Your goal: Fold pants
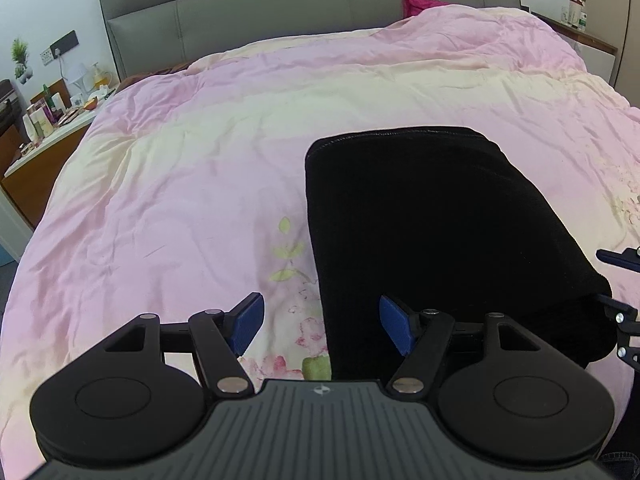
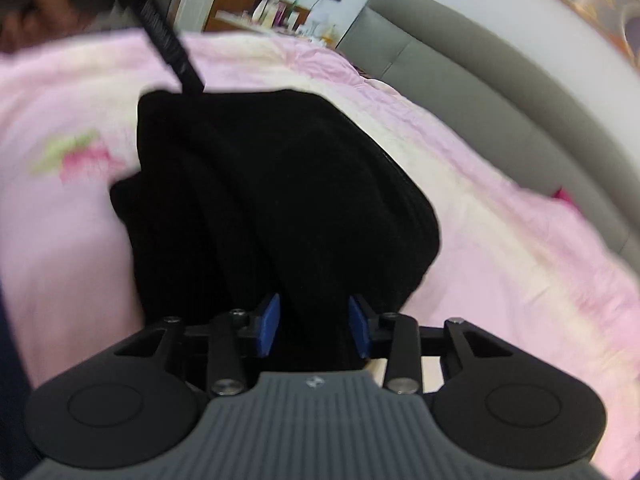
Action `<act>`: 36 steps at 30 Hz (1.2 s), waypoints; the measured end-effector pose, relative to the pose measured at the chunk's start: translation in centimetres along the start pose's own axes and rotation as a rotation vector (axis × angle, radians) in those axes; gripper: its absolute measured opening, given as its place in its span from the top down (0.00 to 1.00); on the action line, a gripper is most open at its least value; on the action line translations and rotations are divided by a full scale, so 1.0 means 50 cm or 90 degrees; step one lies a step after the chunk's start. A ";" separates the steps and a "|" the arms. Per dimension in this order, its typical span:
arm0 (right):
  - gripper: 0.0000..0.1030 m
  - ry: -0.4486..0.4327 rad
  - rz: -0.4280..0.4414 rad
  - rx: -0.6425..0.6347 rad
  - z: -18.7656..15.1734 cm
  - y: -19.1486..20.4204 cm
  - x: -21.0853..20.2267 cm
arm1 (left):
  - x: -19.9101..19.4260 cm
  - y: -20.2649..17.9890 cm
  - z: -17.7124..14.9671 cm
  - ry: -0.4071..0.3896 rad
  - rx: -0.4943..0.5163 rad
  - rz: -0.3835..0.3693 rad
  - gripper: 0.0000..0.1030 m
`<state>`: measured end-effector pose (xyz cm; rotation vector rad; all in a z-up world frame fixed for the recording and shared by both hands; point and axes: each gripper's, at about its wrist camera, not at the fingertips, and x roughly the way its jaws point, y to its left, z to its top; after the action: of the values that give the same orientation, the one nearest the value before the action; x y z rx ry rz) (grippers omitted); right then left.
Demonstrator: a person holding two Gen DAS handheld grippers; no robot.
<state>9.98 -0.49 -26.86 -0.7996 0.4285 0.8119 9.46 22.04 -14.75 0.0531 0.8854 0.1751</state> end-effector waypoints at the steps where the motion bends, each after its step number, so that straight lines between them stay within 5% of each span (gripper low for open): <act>1: 0.76 0.010 -0.037 -0.040 -0.003 0.016 0.013 | 0.006 -0.002 -0.001 0.003 -0.005 -0.002 0.24; 3: 0.94 0.011 -0.079 -0.104 -0.009 0.041 0.029 | 0.013 -0.002 0.000 0.006 -0.019 -0.007 0.24; 7: 0.96 -0.019 -0.109 -0.136 -0.012 0.058 -0.006 | 0.001 -0.002 -0.008 0.002 -0.025 -0.003 0.24; 11: 0.96 -0.020 -0.016 -0.054 -0.021 0.013 -0.055 | -0.008 0.006 -0.018 0.001 -0.027 -0.017 0.24; 16: 0.96 -0.016 0.044 -0.121 -0.057 0.022 -0.053 | 0.006 0.011 -0.015 0.014 -0.053 -0.019 0.23; 20: 0.96 -0.002 0.073 -0.114 -0.052 0.027 -0.030 | 0.062 0.001 -0.022 0.107 -0.059 -0.051 0.18; 25: 0.94 0.003 0.090 -0.099 -0.052 0.020 -0.047 | 0.076 0.028 -0.027 0.153 -0.108 -0.080 0.16; 36: 0.81 0.018 0.130 0.045 -0.044 -0.065 -0.048 | 0.010 0.029 0.023 0.117 -0.055 -0.053 0.11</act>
<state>10.89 -4.69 -25.28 -0.7098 0.5675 0.9704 10.46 23.60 -14.22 -0.0822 1.0604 0.1414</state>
